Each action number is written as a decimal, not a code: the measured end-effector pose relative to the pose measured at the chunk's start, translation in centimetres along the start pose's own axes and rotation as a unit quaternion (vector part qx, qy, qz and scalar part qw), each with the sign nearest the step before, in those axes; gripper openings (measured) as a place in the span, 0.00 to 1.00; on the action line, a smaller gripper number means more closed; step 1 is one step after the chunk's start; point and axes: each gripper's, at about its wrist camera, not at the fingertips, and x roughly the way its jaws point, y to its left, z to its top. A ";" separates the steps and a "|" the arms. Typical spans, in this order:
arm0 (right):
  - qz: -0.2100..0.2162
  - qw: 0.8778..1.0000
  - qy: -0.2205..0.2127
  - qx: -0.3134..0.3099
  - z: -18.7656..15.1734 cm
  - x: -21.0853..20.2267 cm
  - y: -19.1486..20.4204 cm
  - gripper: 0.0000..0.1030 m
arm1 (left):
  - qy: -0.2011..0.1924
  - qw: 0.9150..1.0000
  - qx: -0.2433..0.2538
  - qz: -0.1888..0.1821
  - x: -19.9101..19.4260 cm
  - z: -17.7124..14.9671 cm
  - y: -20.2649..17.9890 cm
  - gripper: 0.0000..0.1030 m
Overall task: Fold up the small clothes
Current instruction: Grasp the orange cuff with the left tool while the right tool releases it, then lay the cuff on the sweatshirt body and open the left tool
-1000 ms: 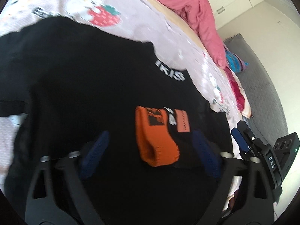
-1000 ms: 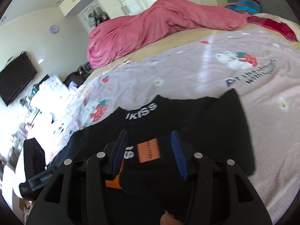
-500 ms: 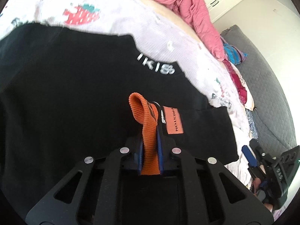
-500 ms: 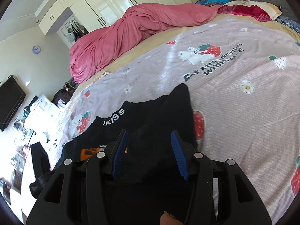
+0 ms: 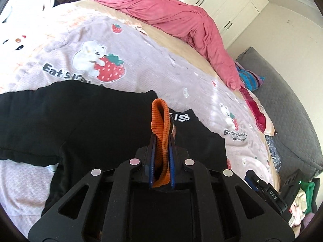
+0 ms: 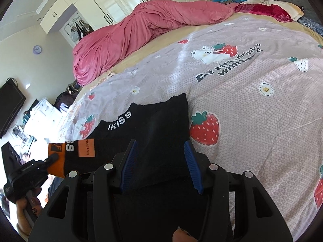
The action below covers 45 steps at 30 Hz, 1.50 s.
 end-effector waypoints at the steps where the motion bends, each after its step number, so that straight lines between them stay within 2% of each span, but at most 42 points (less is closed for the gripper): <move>1: -0.002 1.000 0.003 -0.003 -0.1 0.2 0.1 0.46 | 0.003 1.000 -0.003 0.002 0.1 -0.1 0.3 0.05; 5: -0.013 1.000 0.012 -0.017 -0.2 0.8 0.5 0.46 | 0.014 1.000 -0.014 0.006 0.6 -0.4 0.9 0.06; 9: -0.021 0.999 0.021 -0.029 -0.4 1.4 0.8 0.46 | 0.003 1.000 -0.013 0.022 -0.1 -0.3 1.5 0.12; 10: -0.023 0.999 0.023 -0.033 -0.5 1.6 0.9 0.46 | -0.001 1.000 -0.011 0.029 -0.3 -0.3 1.6 0.16; 14: -0.032 0.997 0.032 -0.057 -0.8 2.3 1.7 0.46 | -0.003 0.999 -0.002 0.043 -0.4 -0.1 1.7 0.17; 21: -0.054 0.990 0.060 -0.119 -1.7 4.5 4.1 0.47 | 0.053 0.997 0.022 0.052 3.0 -1.9 1.2 0.18; 22: -0.057 0.988 0.070 -0.124 -1.9 5.0 4.3 0.50 | 0.064 0.996 0.027 0.063 3.8 -2.4 1.4 0.21; 25: -0.071 0.984 0.101 -0.130 -2.6 6.5 4.5 0.51 | 0.083 0.992 0.028 0.090 5.3 -3.4 2.4 0.22; 28: -0.084 0.980 0.121 -0.135 -3.5 7.4 4.3 0.52 | 0.083 0.993 0.017 0.081 5.4 -3.9 3.3 0.22; 30: -0.079 0.980 0.116 -0.141 -3.8 7.3 4.6 0.56 | 0.080 0.994 0.015 0.076 4.8 -3.7 3.5 0.22; 32: -0.068 0.981 0.109 -0.144 -3.9 6.7 4.9 0.58 | 0.073 0.994 0.014 0.075 4.0 -3.5 3.7 0.33; 35: -0.050 0.983 0.099 -0.144 -3.9 5.9 5.4 0.63 | 0.062 0.995 0.009 0.075 2.6 -3.2 3.9 0.39; 39: -0.034 0.984 0.085 -0.153 -3.9 4.8 6.7 0.78 | 0.048 0.995 0.010 0.083 1.1 -2.9 4.0 0.48; 40: -0.032 0.984 0.083 -0.155 -3.9 4.6 7.0 0.87 | 0.044 0.995 0.009 0.086 0.6 -2.8 4.2 0.51; 42: -0.021 0.985 0.079 -0.154 -3.8 4.2 7.6 0.90 | 0.037 0.996 0.005 0.087 -0.2 -2.7 4.4 0.55; 44: -0.006 0.986 0.072 -0.152 -3.8 3.7 8.1 0.93 | 0.026 0.995 -0.001 0.093 -1.2 -2.6 4.8 0.76; 45: -0.004 0.986 0.071 -0.153 -3.7 3.6 8.4 0.93 | 0.020 0.995 -0.003 0.097 -1.6 -2.5 4.9 0.79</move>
